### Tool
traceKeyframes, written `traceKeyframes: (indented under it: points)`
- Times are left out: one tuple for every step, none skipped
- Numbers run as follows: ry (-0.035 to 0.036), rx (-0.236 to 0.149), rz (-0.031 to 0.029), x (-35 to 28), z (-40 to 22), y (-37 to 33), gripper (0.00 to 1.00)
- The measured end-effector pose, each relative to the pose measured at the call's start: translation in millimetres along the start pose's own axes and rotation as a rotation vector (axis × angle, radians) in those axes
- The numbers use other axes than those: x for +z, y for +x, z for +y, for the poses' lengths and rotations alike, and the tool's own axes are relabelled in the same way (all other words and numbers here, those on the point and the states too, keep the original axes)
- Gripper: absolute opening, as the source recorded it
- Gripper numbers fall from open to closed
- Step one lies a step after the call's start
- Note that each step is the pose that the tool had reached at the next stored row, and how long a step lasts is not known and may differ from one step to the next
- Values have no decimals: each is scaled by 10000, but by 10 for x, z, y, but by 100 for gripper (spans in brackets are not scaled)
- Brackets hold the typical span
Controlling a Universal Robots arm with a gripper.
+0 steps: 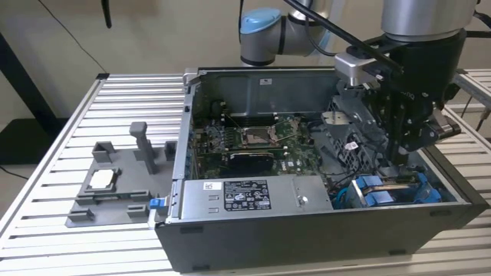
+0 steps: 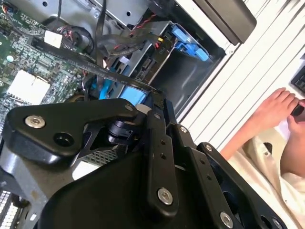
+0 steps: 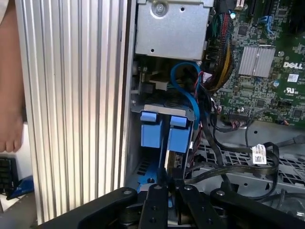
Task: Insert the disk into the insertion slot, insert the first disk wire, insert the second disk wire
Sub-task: 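Insert the second disk wire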
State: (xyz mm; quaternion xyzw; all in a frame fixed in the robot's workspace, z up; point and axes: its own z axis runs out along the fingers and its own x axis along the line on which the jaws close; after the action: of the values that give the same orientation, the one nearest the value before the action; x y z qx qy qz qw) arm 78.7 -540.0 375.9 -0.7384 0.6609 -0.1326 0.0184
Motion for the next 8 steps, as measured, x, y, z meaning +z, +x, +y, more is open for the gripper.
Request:
traceKeyframes:
  points:
    - [17, 41, -180, 1, 0, 1, 16]
    - [32, 81, -350, 1, 1, 2, 16]
    - [49, 122, -531, 1, 1, 4, 16]
    - [66, 162, -705, 2, 1, 7, 16]
    - [81, 199, -868, 3, 2, 12, 16]
    - [92, 230, -995, 6, 4, 18, 16]
    - [102, 259, -1107, 9, 5, 24, 16]
    - [111, 288, -1208, 12, 7, 30, 16]
